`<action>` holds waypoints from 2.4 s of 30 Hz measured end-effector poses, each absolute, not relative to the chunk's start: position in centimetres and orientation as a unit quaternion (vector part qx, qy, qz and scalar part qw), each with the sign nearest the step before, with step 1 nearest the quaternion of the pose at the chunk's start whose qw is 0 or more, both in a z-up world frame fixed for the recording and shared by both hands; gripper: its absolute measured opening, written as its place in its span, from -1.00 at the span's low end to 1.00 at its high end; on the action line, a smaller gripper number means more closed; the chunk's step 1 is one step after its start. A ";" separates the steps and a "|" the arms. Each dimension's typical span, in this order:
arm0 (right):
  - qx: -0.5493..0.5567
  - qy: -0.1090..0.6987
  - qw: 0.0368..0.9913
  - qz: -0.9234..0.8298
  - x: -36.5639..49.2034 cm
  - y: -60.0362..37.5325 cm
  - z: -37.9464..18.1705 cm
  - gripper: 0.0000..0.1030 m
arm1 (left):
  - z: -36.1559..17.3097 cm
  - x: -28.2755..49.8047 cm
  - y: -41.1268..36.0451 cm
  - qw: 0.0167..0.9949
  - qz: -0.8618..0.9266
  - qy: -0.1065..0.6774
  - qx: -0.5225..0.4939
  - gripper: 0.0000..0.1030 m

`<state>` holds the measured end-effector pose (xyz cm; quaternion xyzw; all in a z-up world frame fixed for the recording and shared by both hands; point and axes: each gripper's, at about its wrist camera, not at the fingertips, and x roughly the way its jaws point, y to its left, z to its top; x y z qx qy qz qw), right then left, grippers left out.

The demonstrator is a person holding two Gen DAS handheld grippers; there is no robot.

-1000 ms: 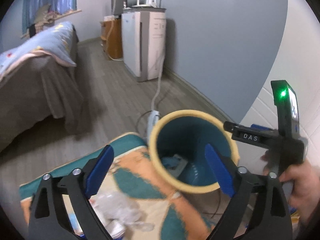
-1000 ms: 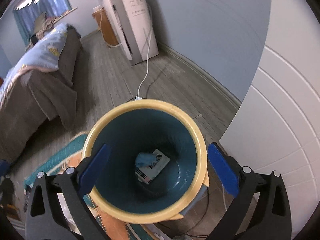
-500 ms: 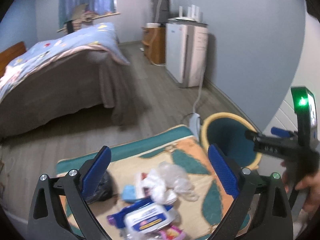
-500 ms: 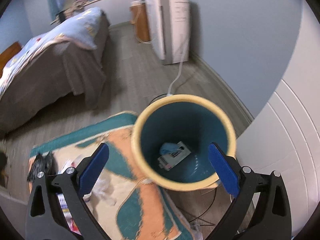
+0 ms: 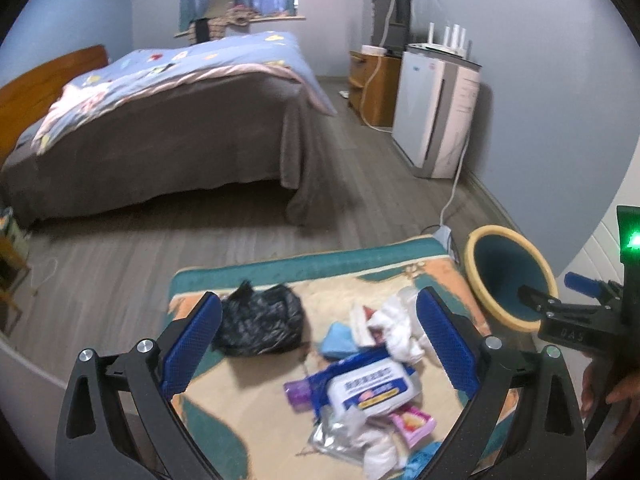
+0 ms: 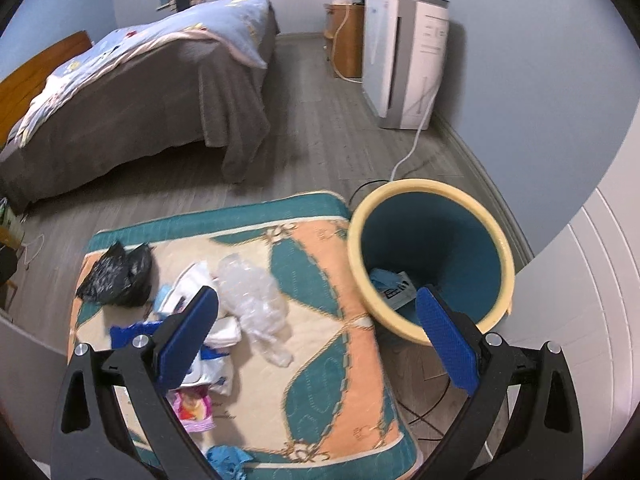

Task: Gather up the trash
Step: 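Return to the stool and grasp the blue glove with the right gripper, then grasp the black plastic bag with the left gripper and lift it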

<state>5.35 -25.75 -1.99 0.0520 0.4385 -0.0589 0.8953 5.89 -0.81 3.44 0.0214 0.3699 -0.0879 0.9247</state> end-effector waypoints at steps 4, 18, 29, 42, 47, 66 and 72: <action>0.036 0.445 0.894 -0.048 4.7 -23.6 -2.7 0.89 | 2.4 4.5 1.2 0.923 -0.073 0.379 0.011 0.88; 0.036 0.557 0.830 0.010 -0.7 -18.3 -11.3 0.89 | 1.5 4.0 2.4 0.925 -0.066 0.374 0.005 0.88; 0.035 0.639 0.766 0.059 -2.4 -15.7 -16.1 -0.65 | 1.3 4.1 2.2 0.923 -0.068 0.378 0.008 0.88; 0.003 0.534 0.844 0.049 2.2 -20.1 -6.1 -0.68 | -1.2 6.6 3.2 0.911 -0.047 0.410 0.026 0.88; -0.009 0.494 0.869 0.035 5.3 -22.7 -3.9 -0.68 | -3.4 9.3 4.5 0.899 -0.025 0.438 0.017 0.88; -0.014 0.522 0.852 0.045 10.0 -22.3 -8.5 -0.68 | -13.9 17.7 3.2 0.848 -0.037 0.524 0.073 0.75; -0.016 0.526 0.849 0.045 10.9 -22.3 -8.9 -0.68 | -16.1 18.5 1.2 0.829 -0.051 0.544 0.123 0.61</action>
